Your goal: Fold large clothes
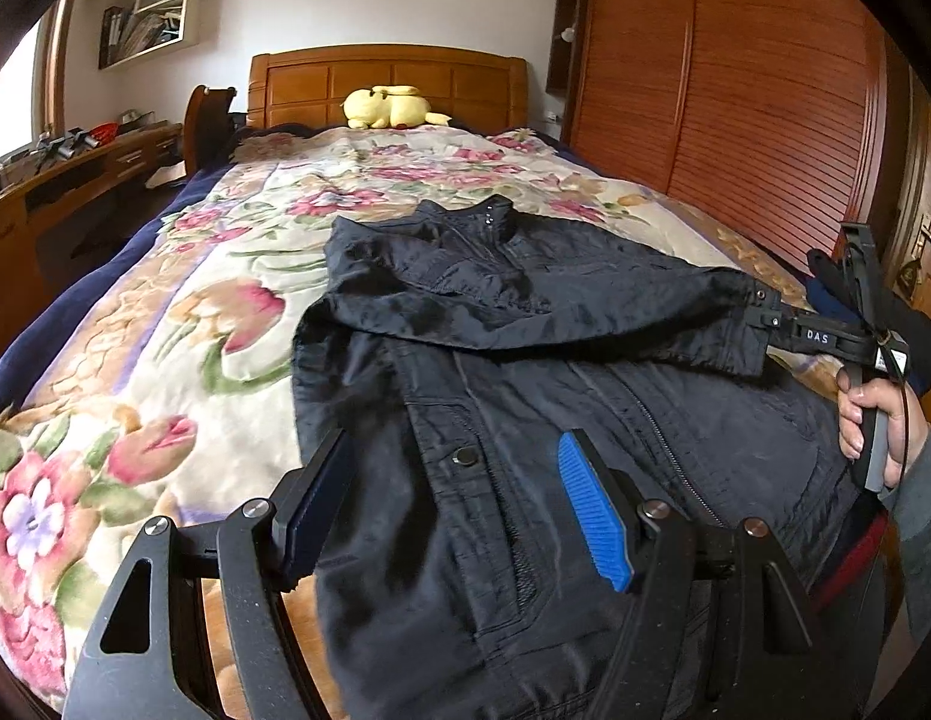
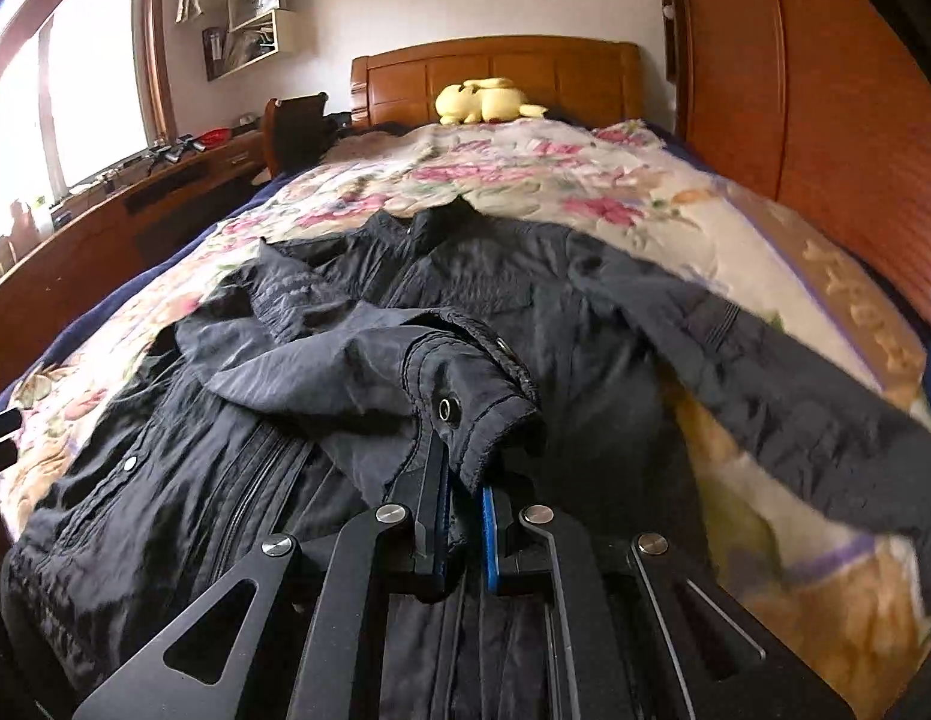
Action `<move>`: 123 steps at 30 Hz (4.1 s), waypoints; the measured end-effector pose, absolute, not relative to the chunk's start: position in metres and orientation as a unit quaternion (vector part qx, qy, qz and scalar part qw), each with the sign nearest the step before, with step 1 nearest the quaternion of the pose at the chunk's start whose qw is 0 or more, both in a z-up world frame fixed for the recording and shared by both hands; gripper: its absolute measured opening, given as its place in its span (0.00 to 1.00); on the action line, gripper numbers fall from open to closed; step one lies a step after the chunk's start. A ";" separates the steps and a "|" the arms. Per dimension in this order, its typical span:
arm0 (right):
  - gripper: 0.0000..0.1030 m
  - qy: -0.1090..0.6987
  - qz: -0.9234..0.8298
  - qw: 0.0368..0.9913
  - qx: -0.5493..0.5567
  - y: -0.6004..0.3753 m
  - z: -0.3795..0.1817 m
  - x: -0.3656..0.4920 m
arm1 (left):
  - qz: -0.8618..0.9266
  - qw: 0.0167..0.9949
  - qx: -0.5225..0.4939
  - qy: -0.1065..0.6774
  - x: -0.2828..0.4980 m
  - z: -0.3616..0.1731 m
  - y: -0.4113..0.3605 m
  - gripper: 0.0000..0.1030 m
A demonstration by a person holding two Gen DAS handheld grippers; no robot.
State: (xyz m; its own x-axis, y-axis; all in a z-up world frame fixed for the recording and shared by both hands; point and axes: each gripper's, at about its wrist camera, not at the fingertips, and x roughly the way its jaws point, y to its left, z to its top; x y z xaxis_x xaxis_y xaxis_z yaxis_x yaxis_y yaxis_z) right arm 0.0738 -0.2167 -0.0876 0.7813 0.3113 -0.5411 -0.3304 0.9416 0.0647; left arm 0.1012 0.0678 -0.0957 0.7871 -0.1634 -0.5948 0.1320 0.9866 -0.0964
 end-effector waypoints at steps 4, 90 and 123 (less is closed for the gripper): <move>0.08 0.295 0.180 0.938 -0.013 -0.219 -0.087 0.062 | -0.084 0.943 -0.019 0.322 0.110 -0.097 0.059 0.69; 0.55 0.316 -0.081 0.944 -0.047 -0.416 -0.087 0.113 | -0.153 0.936 -0.009 0.317 0.148 -0.147 0.009 0.70; 0.11 0.390 -0.144 0.902 -0.112 -0.424 -0.122 0.177 | -0.152 0.935 -0.009 0.321 0.149 -0.150 0.008 0.70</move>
State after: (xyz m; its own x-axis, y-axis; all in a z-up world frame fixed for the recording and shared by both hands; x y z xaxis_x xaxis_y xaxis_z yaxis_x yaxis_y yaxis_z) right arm 0.1771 -0.4236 -0.1220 0.6538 -0.3464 -0.6727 0.1722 0.9338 -0.3135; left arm 0.1492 0.0084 -0.1496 0.7480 -0.2911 -0.5964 0.2790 0.9533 -0.1154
